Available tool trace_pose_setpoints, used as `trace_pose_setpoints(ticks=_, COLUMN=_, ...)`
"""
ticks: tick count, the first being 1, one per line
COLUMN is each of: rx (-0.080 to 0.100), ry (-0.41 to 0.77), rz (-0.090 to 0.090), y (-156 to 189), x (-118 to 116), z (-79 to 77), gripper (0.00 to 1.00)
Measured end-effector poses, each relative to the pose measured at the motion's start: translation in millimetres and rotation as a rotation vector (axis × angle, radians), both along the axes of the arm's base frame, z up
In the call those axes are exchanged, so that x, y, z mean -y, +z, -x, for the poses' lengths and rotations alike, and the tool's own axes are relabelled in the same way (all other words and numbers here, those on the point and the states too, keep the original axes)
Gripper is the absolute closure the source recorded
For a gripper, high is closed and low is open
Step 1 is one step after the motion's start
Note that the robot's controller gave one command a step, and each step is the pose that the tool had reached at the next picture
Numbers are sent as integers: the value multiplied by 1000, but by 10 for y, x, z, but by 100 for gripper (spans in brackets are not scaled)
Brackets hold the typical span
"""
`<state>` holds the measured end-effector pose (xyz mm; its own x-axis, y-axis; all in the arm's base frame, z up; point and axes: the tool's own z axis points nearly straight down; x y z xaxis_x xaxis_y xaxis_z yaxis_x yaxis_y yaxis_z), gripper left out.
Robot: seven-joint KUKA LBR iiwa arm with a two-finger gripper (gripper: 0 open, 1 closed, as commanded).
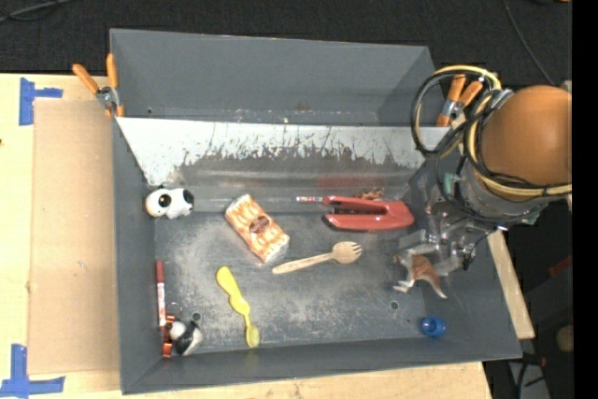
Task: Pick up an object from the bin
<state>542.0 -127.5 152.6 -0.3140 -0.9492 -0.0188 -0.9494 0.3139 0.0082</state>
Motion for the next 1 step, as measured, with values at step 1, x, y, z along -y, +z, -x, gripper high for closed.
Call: trace_pose_setpoints(ticks=1, rx=3, ry=0, rz=0, y=173, x=0, z=-9, gripper=100)
